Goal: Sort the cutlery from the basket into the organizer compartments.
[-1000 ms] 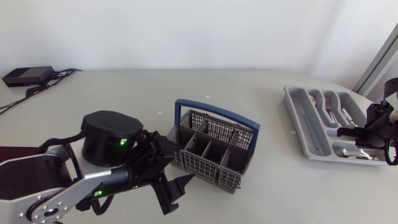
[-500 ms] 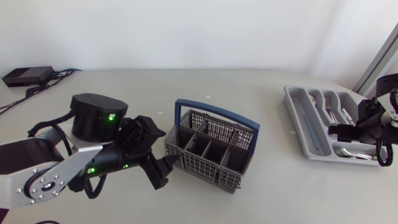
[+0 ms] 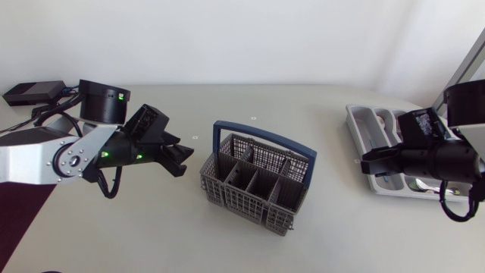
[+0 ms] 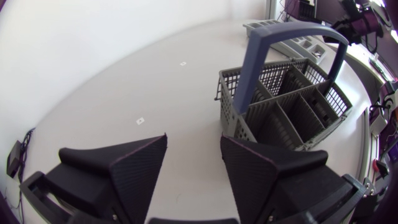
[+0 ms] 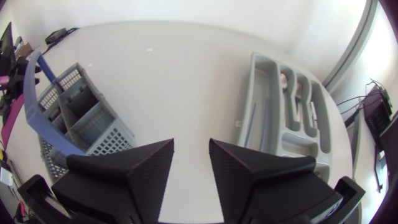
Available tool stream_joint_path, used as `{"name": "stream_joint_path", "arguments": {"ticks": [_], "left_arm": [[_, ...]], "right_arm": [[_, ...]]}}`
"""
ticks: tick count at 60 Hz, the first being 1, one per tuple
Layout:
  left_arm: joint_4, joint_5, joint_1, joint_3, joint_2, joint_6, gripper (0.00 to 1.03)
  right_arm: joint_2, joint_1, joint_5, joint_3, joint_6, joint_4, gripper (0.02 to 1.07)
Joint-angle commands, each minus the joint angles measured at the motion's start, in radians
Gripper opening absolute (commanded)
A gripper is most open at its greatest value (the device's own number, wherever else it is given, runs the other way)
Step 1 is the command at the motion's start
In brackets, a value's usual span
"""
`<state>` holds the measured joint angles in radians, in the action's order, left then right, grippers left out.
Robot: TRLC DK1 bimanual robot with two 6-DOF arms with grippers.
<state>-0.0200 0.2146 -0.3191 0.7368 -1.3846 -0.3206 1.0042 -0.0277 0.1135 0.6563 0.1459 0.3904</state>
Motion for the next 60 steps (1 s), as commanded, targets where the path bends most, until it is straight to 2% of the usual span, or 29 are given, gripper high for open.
{"name": "stream_joint_path", "arguments": {"ticks": [1, 6, 14, 27, 35, 49, 60], "left_arm": [[-0.001, 0.046, 0.038, 0.050, -0.064, 0.015, 0.32], [0.008, 0.095, 0.052, 0.070, -0.111, 0.012, 0.19], [0.017, 0.140, 0.051, 0.078, -0.159, 0.003, 0.04], [0.051, 0.197, 0.005, 0.072, -0.194, -0.034, 0.04], [0.069, 0.230, -0.011, 0.067, -0.209, -0.060, 0.04], [0.088, 0.278, 0.005, 0.064, -0.215, -0.084, 0.04], [0.092, 0.322, 0.051, 0.075, -0.220, -0.092, 0.04]], "right_arm": [[0.030, -0.043, 0.028, -0.049, -0.028, 0.018, 0.09], [0.065, -0.103, 0.031, -0.072, -0.043, 0.008, 0.07], [0.093, -0.166, 0.066, -0.092, -0.078, -0.016, 0.07], [0.235, -0.179, 0.183, -0.050, -0.106, -0.047, 0.07], [0.309, -0.218, 0.204, -0.007, -0.152, -0.076, 0.07], [0.413, -0.264, 0.232, 0.124, -0.224, -0.078, 0.07], [0.528, -0.279, 0.232, 0.232, -0.246, -0.081, 0.07]]}}
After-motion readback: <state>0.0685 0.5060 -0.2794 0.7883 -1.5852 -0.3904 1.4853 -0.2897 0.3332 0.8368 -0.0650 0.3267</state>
